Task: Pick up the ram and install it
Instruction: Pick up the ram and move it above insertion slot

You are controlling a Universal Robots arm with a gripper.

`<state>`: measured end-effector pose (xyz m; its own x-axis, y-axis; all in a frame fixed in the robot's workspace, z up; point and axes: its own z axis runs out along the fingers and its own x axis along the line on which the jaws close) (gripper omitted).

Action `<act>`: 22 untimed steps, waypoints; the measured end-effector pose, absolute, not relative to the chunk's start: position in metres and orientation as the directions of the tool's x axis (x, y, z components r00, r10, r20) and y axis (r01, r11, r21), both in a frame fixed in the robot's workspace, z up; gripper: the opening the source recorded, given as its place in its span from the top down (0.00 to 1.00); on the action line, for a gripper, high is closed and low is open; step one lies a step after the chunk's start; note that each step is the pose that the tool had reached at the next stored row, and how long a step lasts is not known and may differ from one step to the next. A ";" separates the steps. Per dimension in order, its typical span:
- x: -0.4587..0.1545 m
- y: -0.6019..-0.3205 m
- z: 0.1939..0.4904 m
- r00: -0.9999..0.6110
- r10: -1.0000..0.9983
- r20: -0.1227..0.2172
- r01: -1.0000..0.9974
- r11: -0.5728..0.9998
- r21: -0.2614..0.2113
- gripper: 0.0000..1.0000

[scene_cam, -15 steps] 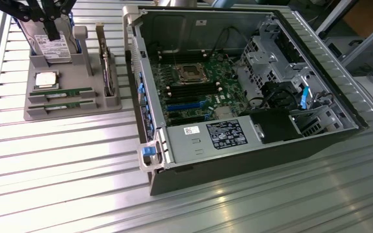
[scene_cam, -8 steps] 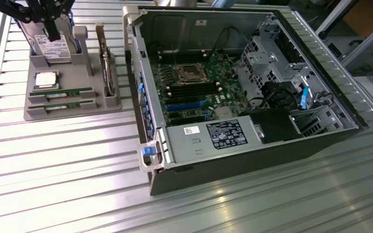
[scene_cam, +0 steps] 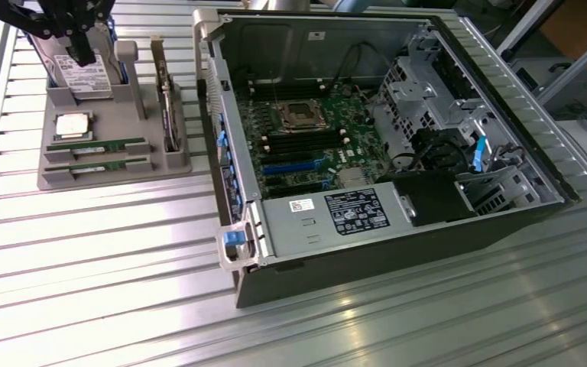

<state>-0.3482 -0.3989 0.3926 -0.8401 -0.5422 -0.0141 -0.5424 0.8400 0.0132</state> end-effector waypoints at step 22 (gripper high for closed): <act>-0.348 -0.399 0.392 -0.605 -0.796 0.010 -0.797 0.605 -0.012 0.89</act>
